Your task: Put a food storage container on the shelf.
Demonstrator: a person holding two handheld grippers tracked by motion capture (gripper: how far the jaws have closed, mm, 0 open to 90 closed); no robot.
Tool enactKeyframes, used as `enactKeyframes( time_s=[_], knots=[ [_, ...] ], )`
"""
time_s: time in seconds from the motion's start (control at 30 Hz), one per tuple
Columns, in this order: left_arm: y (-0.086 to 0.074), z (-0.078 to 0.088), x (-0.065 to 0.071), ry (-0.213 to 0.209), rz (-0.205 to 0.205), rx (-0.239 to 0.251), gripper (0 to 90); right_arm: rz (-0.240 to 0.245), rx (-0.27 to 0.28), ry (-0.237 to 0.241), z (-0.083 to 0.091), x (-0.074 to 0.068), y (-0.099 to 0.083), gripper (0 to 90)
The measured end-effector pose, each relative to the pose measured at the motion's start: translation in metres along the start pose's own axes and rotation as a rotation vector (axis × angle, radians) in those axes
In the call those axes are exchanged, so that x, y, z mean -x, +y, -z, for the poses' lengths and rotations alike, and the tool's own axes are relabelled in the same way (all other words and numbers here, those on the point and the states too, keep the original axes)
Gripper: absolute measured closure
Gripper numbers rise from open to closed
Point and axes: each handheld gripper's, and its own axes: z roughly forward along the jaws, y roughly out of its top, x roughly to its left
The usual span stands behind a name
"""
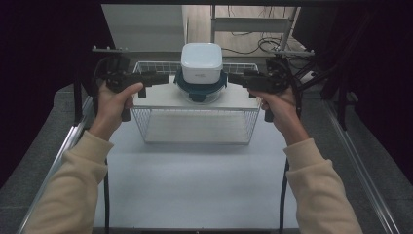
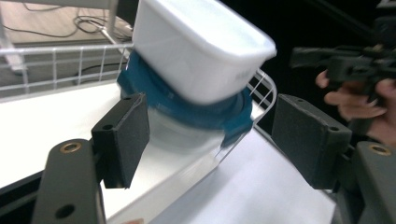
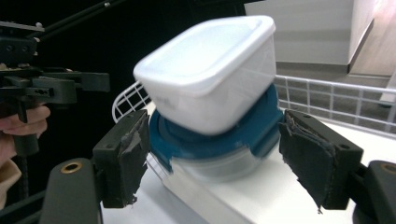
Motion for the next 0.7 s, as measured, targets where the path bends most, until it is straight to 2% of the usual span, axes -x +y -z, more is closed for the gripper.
enactKeyframes(
  time_s=[0.03, 0.07, 0.1, 0.17, 0.2, 0.23, 0.27, 0.3, 0.33, 0.37, 0.5, 0.53, 0.57, 0.6, 0.63, 0.67, 0.7],
  knots=[
    [-0.006, 0.003, 0.001, -0.001, -0.007, 0.002, 27.0, 0.029, 0.008, -0.011, 0.009, -0.004, -0.008, 24.9],
    [-0.012, 0.005, 0.003, -0.006, -0.007, 0.004, 27.0, 0.029, 0.008, -0.011, 0.009, -0.004, -0.008, 24.9],
    [-0.024, 0.010, 0.006, -0.007, -0.023, 0.002, 26.8, 0.052, 0.013, -0.016, 0.017, -0.008, -0.018, 25.1],
    [-0.037, 0.015, 0.010, 0.000, -0.035, -0.001, 26.7, 0.059, 0.018, -0.007, 0.025, -0.011, -0.030, 25.4],
    [-0.037, 0.015, 0.010, 0.000, -0.035, -0.001, 26.6, 0.059, 0.018, -0.007, 0.025, -0.011, -0.030, 25.4],
    [-0.051, 0.018, 0.012, 0.001, -0.043, -0.009, 26.6, 0.073, 0.012, -0.003, 0.032, -0.013, -0.043, 25.7],
    [-0.051, 0.018, 0.012, 0.001, -0.043, -0.009, 26.6, 0.073, 0.012, -0.003, 0.032, -0.013, -0.043, 25.7],
    [-0.065, 0.021, 0.015, 0.006, -0.057, -0.015, 26.6, 0.086, 0.002, -0.004, 0.038, -0.016, -0.057, 25.7],
    [-0.065, 0.021, 0.015, 0.006, -0.057, -0.015, 26.7, 0.086, 0.002, -0.004, 0.038, -0.016, -0.057, 25.7],
    [-0.079, 0.024, 0.017, 0.006, -0.066, -0.021, 26.7, 0.095, -0.002, -0.007, 0.044, -0.017, -0.072, 25.9],
    [-0.107, 0.030, 0.021, 0.031, -0.088, -0.041, 26.4, 0.109, -0.018, -0.020, 0.054, -0.016, -0.101, 26.0],
    [-0.107, 0.030, 0.021, 0.031, -0.088, -0.041, 26.3, 0.109, -0.018, -0.020, 0.054, -0.016, -0.101, 26.0],
    [-0.115, 0.031, 0.022, 0.029, -0.091, -0.044, 26.3, 0.110, -0.023, -0.022, 0.056, -0.016, -0.109, 26.0],
    [-0.123, 0.031, 0.023, 0.030, -0.089, -0.048, 26.3, 0.108, -0.028, -0.021, 0.058, -0.015, -0.116, 26.1],
    [-0.140, 0.030, 0.023, 0.031, -0.088, -0.065, 26.1, 0.111, -0.037, -0.025, 0.061, -0.014, -0.131, 26.1],
    [-0.140, 0.030, 0.023, 0.031, -0.088, -0.065, 26.1, 0.111, -0.037, -0.025, 0.061, -0.014, -0.131, 26.1],
    [-0.157, 0.027, 0.023, 0.044, -0.088, -0.088, 26.1, 0.104, -0.050, -0.031, 0.063, -0.011, -0.146, 26.1]
  ],
)
